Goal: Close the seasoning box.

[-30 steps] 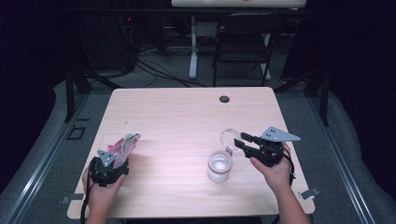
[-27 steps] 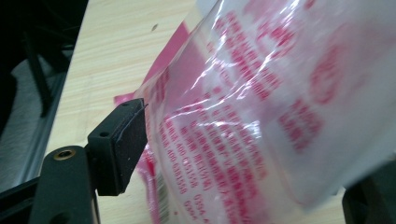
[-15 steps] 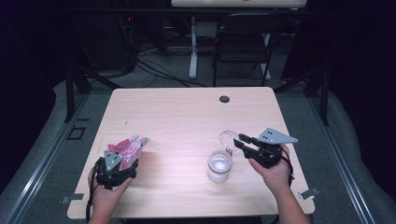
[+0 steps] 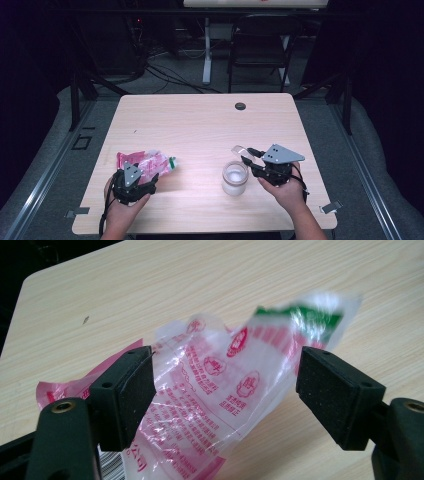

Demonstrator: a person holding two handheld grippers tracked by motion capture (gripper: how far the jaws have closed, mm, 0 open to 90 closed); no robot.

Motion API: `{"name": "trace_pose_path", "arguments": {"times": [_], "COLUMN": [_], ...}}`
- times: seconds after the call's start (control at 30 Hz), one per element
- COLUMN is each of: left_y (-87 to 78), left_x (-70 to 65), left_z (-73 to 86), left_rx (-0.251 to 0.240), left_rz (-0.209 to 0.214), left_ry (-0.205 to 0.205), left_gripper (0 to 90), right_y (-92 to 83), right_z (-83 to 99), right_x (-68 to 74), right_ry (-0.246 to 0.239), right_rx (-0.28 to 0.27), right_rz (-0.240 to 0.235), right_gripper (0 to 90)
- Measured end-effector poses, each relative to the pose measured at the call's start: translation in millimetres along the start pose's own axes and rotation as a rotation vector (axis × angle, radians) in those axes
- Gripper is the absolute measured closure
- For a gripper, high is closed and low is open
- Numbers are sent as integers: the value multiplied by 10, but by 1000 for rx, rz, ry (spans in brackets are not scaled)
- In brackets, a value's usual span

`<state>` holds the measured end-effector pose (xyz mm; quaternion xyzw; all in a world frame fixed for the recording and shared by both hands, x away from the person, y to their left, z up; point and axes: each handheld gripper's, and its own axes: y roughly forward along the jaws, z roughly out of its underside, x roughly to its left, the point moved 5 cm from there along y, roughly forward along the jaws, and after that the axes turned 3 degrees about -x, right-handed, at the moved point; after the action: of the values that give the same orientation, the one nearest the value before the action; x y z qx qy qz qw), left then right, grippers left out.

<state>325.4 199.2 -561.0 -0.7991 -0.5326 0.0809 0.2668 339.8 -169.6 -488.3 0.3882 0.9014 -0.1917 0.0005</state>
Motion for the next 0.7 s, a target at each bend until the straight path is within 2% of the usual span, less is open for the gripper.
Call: {"name": "trace_pose_path", "arguments": {"times": [0.17,0.7], "left_y": [1,46], "left_x": [-56,-179], "left_z": [-22,-43], "left_rx": [-7,-2], "left_rz": [22,43], "left_ry": [8,40], "left_gripper": [234,242], "right_y": [-2,21], "right_z": [2,7], "right_x": [12,95], "right_ry": [-2,-34], "right_rx": [0,14], "right_rz": [-3,-15], "right_gripper": [637,602]}}
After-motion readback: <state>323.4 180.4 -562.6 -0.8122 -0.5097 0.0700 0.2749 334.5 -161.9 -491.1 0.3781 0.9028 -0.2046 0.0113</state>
